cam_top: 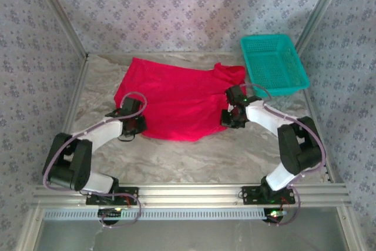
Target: Fold the inside-out t-shirt
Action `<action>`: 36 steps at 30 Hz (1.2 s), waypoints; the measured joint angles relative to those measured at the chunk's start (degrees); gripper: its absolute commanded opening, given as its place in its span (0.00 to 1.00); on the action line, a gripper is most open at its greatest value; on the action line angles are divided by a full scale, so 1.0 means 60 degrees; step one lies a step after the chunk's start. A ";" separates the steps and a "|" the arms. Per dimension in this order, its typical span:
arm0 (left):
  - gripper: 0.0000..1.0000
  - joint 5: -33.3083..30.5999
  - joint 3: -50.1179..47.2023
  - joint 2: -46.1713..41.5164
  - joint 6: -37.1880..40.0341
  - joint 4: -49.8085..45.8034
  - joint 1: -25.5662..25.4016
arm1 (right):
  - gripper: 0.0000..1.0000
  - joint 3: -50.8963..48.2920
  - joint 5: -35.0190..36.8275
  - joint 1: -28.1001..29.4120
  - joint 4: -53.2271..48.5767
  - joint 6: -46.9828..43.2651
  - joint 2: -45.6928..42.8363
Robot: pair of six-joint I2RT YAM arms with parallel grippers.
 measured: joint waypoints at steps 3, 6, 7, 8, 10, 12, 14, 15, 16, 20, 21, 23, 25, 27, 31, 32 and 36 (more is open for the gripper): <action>0.00 -0.0280 0.0488 -0.1158 0.0178 -0.1027 0.0011 | 0.00 0.0229 -0.0018 0.0076 -0.0754 -0.0270 -0.0841; 0.00 -0.0565 0.0998 -0.2324 0.0321 -0.1832 0.0011 | 0.00 0.0342 -0.0138 0.0273 -0.1526 -0.0448 -0.1883; 0.00 -0.0663 0.1133 -0.2739 0.0353 -0.2087 0.0011 | 0.00 0.0357 -0.0219 0.0339 -0.1814 -0.0481 -0.2295; 0.00 -0.0739 0.1224 -0.3071 0.0357 -0.2320 0.0011 | 0.00 0.0368 -0.0288 0.0393 -0.2033 -0.0484 -0.2605; 0.00 -0.0918 0.1381 -0.3628 0.0361 -0.2834 0.0011 | 0.00 0.0441 -0.0514 0.0437 -0.2510 -0.0474 -0.3289; 0.00 -0.1016 0.1559 -0.3850 0.0357 -0.3238 0.0011 | 0.00 0.0616 -0.0725 0.0437 -0.2852 -0.0448 -0.3745; 0.00 -0.1071 0.1807 -0.3741 0.0382 -0.3483 0.0011 | 0.00 0.0896 -0.0918 0.0423 -0.3053 -0.0430 -0.3960; 0.00 -0.1096 0.1974 -0.3544 0.0415 -0.3555 0.0011 | 0.00 0.1060 -0.0998 0.0390 -0.3078 -0.0404 -0.3974; 0.00 -0.1104 0.2164 -0.3275 0.0444 -0.3603 0.0011 | 0.00 0.1220 -0.1056 0.0342 -0.3042 -0.0386 -0.3931; 0.00 -0.1137 0.3413 -0.1089 0.0685 -0.3439 0.0066 | 0.00 0.1916 -0.1075 -0.0066 -0.2659 -0.0288 -0.2878; 0.00 -0.1129 0.3887 -0.0291 0.0758 -0.3326 0.0124 | 0.00 0.2200 -0.0973 -0.0204 -0.2430 -0.0295 -0.2280; 0.00 -0.1122 0.4889 0.1286 0.0907 -0.3158 0.0255 | 0.05 0.2769 -0.0729 -0.0452 -0.2065 -0.0346 -0.1027; 0.20 -0.1060 0.5843 0.2747 0.1053 -0.3020 0.0335 | 0.24 0.3450 -0.0492 -0.0732 -0.1821 -0.0532 0.0444; 0.49 -0.1031 0.6258 0.3432 0.1177 -0.3009 0.0310 | 0.42 0.3865 -0.0339 -0.0925 -0.1650 -0.0729 0.1523; 0.66 -0.1137 0.6288 0.3246 0.1468 -0.3129 -0.0510 | 0.54 0.3534 -0.0055 -0.0914 -0.1541 -0.0783 0.1887; 0.67 -0.1122 0.6284 0.3093 0.1552 -0.3122 -0.0816 | 0.55 0.3308 -0.0044 -0.0816 -0.1468 -0.0754 0.1690; 0.66 -0.0528 0.6171 0.2368 0.1727 -0.2765 -0.2211 | 0.59 0.2091 -0.0412 -0.0204 -0.0903 -0.0433 0.0404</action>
